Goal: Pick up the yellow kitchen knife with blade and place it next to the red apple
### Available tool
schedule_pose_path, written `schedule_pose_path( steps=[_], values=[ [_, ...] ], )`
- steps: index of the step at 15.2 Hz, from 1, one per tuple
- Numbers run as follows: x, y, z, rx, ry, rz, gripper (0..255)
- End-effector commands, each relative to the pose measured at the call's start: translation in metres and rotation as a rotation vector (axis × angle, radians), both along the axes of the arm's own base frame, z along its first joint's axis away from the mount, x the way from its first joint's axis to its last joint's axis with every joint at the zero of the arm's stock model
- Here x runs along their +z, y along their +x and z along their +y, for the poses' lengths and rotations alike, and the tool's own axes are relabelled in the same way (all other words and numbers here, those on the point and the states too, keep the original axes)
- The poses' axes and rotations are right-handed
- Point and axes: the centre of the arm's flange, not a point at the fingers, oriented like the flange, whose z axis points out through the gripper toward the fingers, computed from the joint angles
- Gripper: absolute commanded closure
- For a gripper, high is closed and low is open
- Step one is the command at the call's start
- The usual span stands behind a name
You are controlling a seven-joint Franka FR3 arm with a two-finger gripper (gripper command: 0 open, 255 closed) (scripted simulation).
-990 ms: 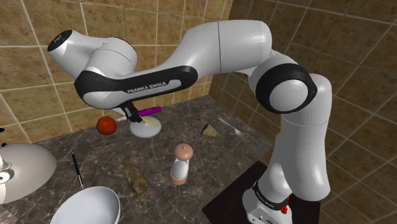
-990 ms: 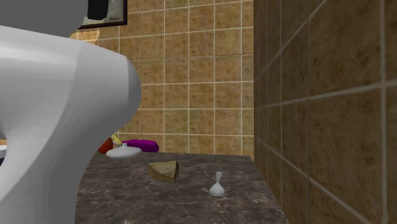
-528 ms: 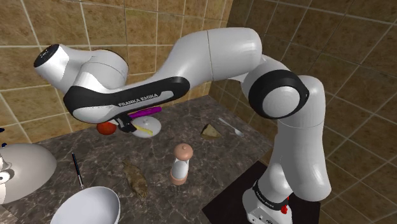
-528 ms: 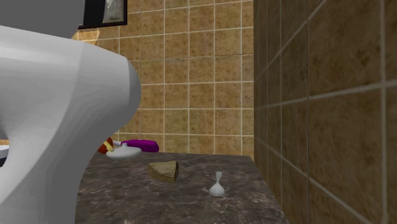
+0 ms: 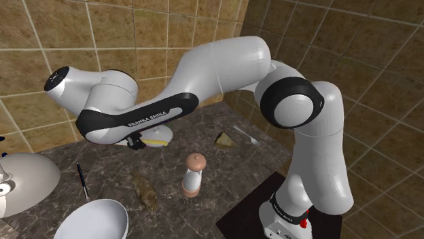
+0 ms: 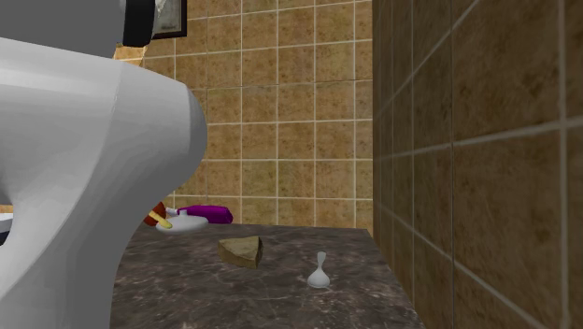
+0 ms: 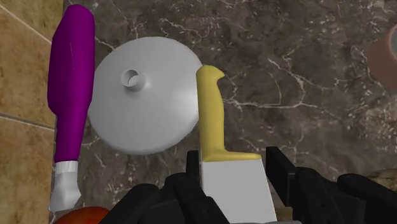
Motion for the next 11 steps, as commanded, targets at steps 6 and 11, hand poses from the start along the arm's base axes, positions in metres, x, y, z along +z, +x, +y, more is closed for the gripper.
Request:
schedule_pose_path(
  steps=[6,11],
  values=[
    [-0.037,0.001,0.000,0.000,0.000,0.000,255],
    [-0.064,0.001,0.000,0.000,0.000,0.000,255]
  ],
)
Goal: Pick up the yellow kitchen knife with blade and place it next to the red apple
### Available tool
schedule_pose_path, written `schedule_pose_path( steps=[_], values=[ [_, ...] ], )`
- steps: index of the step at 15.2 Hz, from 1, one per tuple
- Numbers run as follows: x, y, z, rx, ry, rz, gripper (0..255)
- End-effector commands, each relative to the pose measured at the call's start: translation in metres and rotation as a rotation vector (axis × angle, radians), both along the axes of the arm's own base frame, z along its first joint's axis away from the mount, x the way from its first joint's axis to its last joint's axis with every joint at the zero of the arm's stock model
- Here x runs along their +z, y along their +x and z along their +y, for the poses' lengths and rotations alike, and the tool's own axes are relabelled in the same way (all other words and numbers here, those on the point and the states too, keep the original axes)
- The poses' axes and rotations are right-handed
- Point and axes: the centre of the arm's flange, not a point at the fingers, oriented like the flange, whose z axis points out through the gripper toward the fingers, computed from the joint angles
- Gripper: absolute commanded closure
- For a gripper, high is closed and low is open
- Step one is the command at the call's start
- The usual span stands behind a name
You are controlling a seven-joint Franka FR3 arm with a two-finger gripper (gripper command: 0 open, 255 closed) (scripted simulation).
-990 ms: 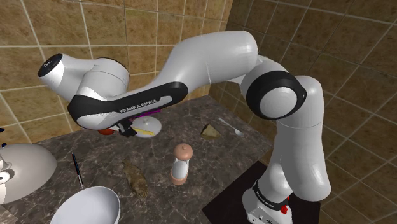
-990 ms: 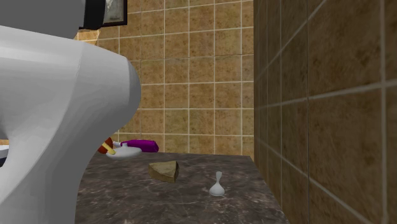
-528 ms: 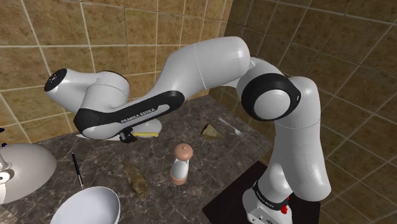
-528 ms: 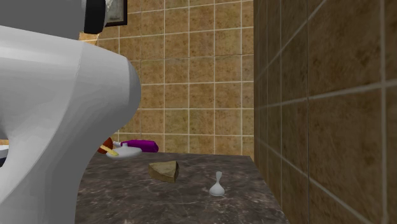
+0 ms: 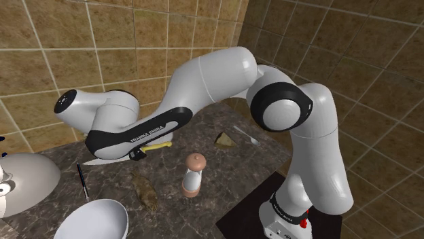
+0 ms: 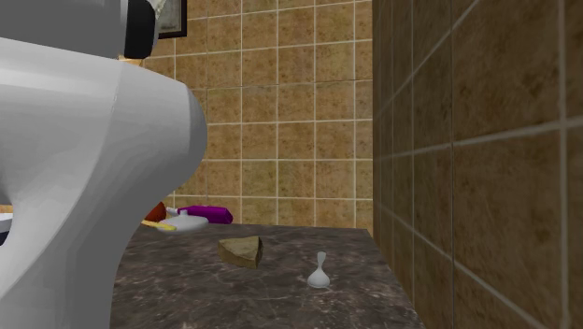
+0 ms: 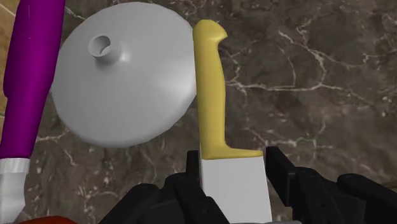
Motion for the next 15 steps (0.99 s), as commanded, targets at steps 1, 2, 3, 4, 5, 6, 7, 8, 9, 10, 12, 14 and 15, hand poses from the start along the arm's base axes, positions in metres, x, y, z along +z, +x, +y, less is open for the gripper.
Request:
schedule_pose_path(
  steps=[1,2,3,4,5,6,7,8,9,10,12,14,15],
  values=[
    [-0.010,-0.001,0.000,0.000,0.000,0.000,255],
    [-0.016,-0.001,0.000,0.000,0.000,0.000,255],
    [-0.021,-0.001,0.000,0.000,0.000,0.000,255],
    [-0.026,-0.001,0.000,0.000,0.000,0.000,255],
    [-0.032,-0.001,0.000,0.000,0.000,0.000,255],
    [-0.037,-0.001,0.000,0.000,0.000,0.000,255],
    [-0.037,-0.001,0.000,0.000,0.000,0.000,255],
    [-0.037,-0.001,0.000,0.000,0.000,0.000,255],
    [-0.037,-0.001,0.000,0.000,0.000,0.000,255],
    [-0.037,-0.001,0.000,0.000,0.000,0.000,255],
    [-0.037,-0.001,0.000,0.000,0.000,0.000,255],
    [-0.037,-0.001,0.000,0.000,0.000,0.000,255],
    [-0.037,-0.001,0.000,0.000,0.000,0.000,0]
  ],
)
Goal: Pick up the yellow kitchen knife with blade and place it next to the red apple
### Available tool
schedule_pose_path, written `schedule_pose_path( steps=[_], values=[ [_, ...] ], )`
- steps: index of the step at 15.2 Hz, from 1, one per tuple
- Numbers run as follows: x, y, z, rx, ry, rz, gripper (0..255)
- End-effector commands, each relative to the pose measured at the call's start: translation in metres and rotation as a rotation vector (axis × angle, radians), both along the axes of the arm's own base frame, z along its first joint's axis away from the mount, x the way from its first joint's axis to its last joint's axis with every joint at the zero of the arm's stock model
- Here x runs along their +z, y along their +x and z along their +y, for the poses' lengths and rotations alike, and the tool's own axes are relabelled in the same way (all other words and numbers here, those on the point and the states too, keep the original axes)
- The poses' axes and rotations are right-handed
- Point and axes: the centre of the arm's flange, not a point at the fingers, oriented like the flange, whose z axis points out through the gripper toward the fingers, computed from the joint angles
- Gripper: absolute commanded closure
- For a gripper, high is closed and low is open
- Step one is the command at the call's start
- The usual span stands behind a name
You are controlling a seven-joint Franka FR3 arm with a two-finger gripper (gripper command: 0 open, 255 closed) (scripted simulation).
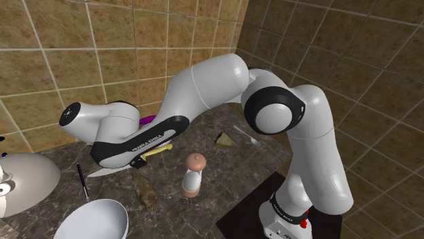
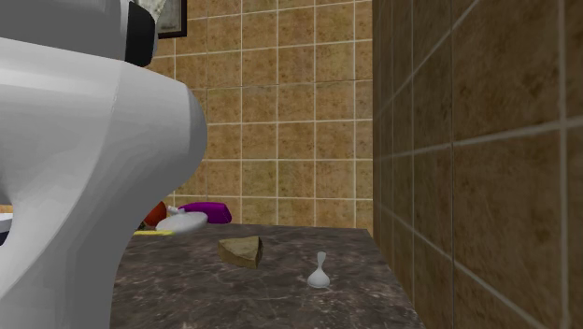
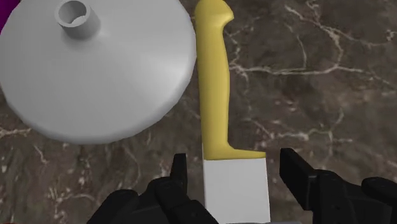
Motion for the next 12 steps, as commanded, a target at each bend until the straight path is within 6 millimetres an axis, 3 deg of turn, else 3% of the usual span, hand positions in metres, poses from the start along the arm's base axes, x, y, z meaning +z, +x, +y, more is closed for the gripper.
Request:
schedule_pose_path(
  steps=[1,5,9,12],
  values=[
    [0.000,0.000,0.000,0.000,0.000,0.000,0],
    [0.000,0.000,0.000,0.000,0.000,0.000,0],
    [0.043,0.001,0.025,0.000,0.000,0.000,0],
    [0.043,0.001,0.025,0.000,0.000,0.000,0]
  ],
)
